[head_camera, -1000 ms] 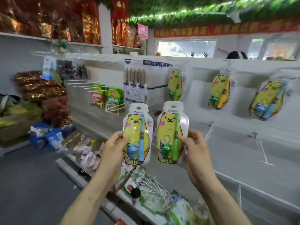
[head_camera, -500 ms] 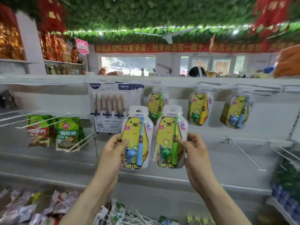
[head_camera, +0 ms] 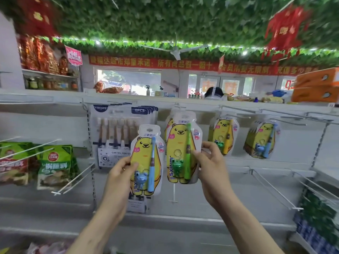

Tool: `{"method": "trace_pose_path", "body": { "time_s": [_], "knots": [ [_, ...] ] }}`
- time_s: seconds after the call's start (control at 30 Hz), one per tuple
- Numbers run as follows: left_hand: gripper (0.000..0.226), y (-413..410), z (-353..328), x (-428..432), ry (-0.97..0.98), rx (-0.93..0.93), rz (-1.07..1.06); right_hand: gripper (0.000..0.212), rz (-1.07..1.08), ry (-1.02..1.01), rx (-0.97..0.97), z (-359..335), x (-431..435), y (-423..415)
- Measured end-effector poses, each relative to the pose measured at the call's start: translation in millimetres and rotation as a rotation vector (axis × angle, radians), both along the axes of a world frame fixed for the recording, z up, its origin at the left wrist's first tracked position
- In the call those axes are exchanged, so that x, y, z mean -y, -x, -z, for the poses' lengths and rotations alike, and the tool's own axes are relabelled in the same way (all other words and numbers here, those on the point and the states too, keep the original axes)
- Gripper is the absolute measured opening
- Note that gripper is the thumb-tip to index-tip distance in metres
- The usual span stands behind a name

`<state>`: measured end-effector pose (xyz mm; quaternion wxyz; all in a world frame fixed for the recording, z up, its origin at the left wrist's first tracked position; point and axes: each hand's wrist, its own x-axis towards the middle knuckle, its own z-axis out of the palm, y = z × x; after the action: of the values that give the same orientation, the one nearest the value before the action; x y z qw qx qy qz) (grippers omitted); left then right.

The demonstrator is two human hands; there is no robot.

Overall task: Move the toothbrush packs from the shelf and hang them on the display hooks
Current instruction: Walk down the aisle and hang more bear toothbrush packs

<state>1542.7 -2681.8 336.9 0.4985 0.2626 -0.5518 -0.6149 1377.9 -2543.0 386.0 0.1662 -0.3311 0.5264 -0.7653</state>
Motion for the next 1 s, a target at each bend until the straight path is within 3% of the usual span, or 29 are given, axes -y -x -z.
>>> {"method": "trace_pose_path", "body": {
  "time_s": [0.5, 0.8, 1.0],
  "knots": [
    [0.013, 2, 5, 28, 0.001, -0.011, -0.037, 0.010, -0.025, -0.011, 0.028, -4, 32, 7],
    [0.013, -11, 11, 31, -0.003, 0.010, -0.090, 0.010, 0.072, -0.068, 0.090, -2, 87, 41],
    [0.013, -26, 16, 29, 0.018, 0.052, -0.100, 0.012, 0.175, -0.245, -0.068, 5, 112, 63]
  ]
}}
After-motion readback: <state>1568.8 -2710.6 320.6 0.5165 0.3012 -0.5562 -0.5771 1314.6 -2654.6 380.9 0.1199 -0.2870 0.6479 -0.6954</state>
